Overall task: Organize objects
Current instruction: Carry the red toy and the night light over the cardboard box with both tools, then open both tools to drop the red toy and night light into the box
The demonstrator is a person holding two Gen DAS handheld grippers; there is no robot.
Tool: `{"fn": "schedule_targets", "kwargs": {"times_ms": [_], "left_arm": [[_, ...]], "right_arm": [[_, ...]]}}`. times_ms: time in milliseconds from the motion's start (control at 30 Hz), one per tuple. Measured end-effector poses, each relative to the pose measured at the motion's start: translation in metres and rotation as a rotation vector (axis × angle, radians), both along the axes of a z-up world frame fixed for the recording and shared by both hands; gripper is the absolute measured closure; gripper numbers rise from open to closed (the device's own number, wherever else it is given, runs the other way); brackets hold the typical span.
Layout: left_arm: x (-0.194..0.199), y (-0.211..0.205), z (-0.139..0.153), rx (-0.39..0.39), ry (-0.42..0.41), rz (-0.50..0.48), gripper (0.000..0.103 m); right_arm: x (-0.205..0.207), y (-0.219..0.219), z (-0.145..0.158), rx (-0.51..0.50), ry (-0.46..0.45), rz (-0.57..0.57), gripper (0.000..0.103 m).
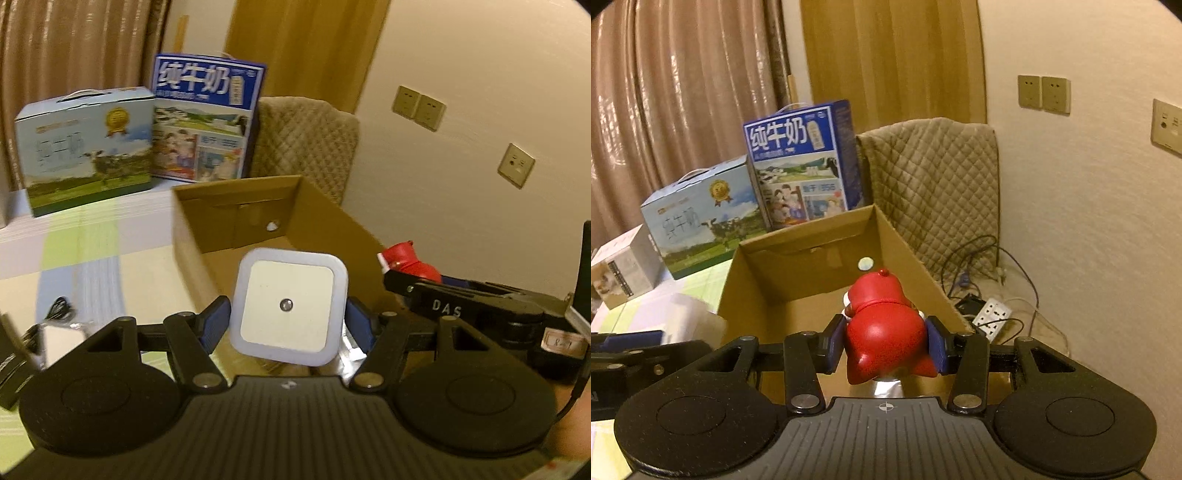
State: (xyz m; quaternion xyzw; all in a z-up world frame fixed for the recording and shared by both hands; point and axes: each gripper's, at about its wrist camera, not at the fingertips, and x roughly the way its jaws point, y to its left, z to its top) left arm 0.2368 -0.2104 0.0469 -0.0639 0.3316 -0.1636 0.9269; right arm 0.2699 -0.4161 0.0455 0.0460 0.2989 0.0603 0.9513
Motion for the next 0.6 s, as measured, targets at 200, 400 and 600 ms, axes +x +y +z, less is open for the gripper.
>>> {"fn": "schedule_targets", "kwargs": {"times_ms": [200, 400, 600], "left_arm": [[0.009, -0.001, -0.007, -0.024, 0.003, 0.005, 0.025], [0.010, 0.020, -0.008, -0.021, 0.010, 0.063, 0.025], [0.003, 0.044, -0.005, -0.017, 0.005, 0.115, 0.025]], "right_arm": [[0.003, -0.011, -0.005, 0.027, 0.025, -0.008, 0.060], [0.004, -0.001, -0.007, 0.042, 0.035, 0.025, 0.060], [0.005, 0.010, -0.006, 0.059, 0.032, 0.053, 0.060]]}}
